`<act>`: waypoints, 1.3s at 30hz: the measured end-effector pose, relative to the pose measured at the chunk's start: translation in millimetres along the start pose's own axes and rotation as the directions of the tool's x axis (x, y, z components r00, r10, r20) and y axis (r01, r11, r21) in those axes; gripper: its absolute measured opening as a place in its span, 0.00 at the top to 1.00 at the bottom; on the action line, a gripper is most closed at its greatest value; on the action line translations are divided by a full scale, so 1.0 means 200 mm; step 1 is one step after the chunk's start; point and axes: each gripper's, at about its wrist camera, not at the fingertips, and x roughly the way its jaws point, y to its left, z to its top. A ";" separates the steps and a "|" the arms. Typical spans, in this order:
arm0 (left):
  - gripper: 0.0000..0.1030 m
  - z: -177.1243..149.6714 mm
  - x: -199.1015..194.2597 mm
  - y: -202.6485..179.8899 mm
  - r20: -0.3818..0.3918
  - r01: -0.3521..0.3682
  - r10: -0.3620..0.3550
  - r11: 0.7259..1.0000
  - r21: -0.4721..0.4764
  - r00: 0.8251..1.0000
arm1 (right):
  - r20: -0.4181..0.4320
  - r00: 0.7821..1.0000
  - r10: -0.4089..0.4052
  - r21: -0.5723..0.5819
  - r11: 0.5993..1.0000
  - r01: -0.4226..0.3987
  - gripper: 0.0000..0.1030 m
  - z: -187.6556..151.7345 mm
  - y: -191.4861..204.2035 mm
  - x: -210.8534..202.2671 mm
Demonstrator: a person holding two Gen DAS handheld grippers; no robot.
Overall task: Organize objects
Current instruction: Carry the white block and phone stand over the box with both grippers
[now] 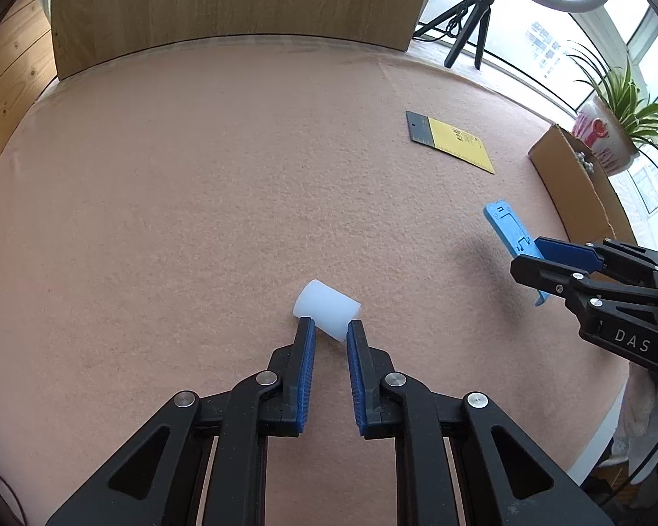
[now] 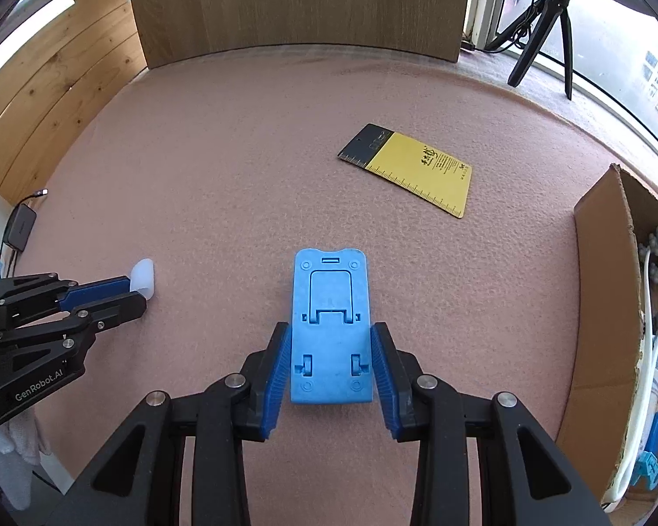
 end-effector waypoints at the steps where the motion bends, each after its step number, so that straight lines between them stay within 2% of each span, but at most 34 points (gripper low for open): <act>1: 0.85 0.00 0.00 0.00 0.008 -0.005 0.005 1.000 0.008 1.000 | 0.007 1.000 0.004 0.005 1.000 -0.004 0.68 0.00 -0.01 -0.02; 3: 0.82 0.01 0.01 0.00 0.007 -0.014 0.014 1.000 0.012 1.000 | 0.010 1.000 0.009 0.008 1.000 -0.009 0.68 -0.01 -0.02 -0.05; 5: 0.66 0.01 0.03 -0.01 -0.007 -0.018 0.018 1.000 0.019 1.000 | 0.016 1.000 0.008 0.013 1.000 -0.008 0.68 -0.02 -0.03 -0.07; 7: 0.54 0.02 0.04 -0.02 0.013 -0.043 0.043 0.998 0.039 0.999 | 0.016 1.000 0.015 0.021 1.000 -0.016 0.68 -0.03 -0.04 -0.09; 10: 0.52 0.05 0.05 -0.03 0.023 -0.072 0.070 0.995 0.069 0.997 | 0.016 1.000 0.021 0.029 0.999 -0.022 0.68 -0.04 -0.06 -0.11; 15: 0.53 0.07 0.08 0.00 0.001 -0.069 0.069 0.997 0.045 0.998 | 0.021 1.000 0.017 0.030 0.999 -0.018 0.68 -0.06 -0.06 -0.13; 17: 0.62 0.06 0.08 0.00 -0.003 -0.066 0.066 0.997 0.041 0.998 | 0.022 1.000 0.015 0.034 0.999 -0.016 0.68 -0.07 -0.06 -0.13; 20: 0.72 0.04 0.08 -0.02 -0.009 -0.063 0.064 0.997 0.047 0.998 | 0.020 1.000 0.009 0.041 0.999 -0.010 0.68 -0.08 -0.07 -0.13; 26: 0.83 0.02 0.07 -0.02 -0.002 -0.045 0.045 0.999 0.029 0.999 | 0.025 1.000 0.005 0.048 0.999 -0.006 0.68 -0.10 -0.10 -0.15; 32: 0.84 0.05 0.00 -0.08 0.030 -0.007 0.006 1.000 0.016 1.000 | 0.057 0.998 0.012 0.059 0.998 -0.015 0.68 -0.10 -0.14 -0.22; 39: 0.84 0.14 -0.08 -0.31 0.071 0.074 -0.078 0.995 0.065 0.994 | 0.113 0.994 0.010 0.101 0.995 -0.021 0.68 -0.12 -0.26 -0.37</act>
